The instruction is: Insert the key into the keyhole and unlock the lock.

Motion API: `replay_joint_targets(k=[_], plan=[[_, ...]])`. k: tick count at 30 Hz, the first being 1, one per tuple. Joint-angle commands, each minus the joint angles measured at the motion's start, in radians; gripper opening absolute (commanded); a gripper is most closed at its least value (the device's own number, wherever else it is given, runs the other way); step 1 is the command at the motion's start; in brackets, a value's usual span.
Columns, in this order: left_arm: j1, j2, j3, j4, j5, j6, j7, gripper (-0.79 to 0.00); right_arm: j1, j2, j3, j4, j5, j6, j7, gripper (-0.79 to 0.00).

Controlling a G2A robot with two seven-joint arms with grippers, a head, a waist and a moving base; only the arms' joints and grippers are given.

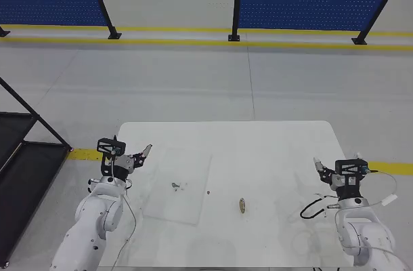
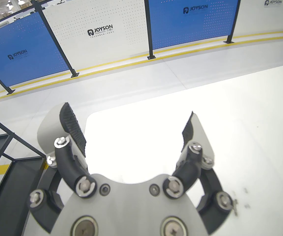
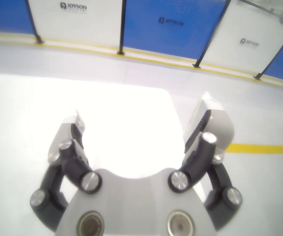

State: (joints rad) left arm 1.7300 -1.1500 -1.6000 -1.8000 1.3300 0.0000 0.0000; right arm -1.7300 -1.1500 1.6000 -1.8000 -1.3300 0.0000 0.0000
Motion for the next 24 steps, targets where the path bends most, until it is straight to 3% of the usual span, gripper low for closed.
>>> replay_joint_targets(k=[1,9,14,19,24], plan=[[-0.006,-0.002,0.001,-0.005,-0.023,0.002,-0.001,0.000,0.000,0.000,0.000,0.000,0.000,0.000,0.000,0.000],[-0.015,-0.007,-0.006,-0.152,-0.176,-0.004,-0.235,0.000,0.000,0.000,0.000,0.000,0.000,0.000,0.000,0.000],[-0.039,-0.006,0.004,-0.231,-0.223,0.028,-0.512,0.000,0.000,0.000,0.000,0.000,0.000,0.000,0.000,0.000],[-0.104,-0.003,0.028,-0.252,-0.280,0.036,-0.797,0.000,0.000,0.000,0.000,0.000,0.000,0.000,0.000,0.000],[-0.181,-0.001,0.051,-0.226,-0.359,0.042,-1.009,0.000,0.000,0.000,0.000,0.000,0.000,0.000,0.000,0.000]])
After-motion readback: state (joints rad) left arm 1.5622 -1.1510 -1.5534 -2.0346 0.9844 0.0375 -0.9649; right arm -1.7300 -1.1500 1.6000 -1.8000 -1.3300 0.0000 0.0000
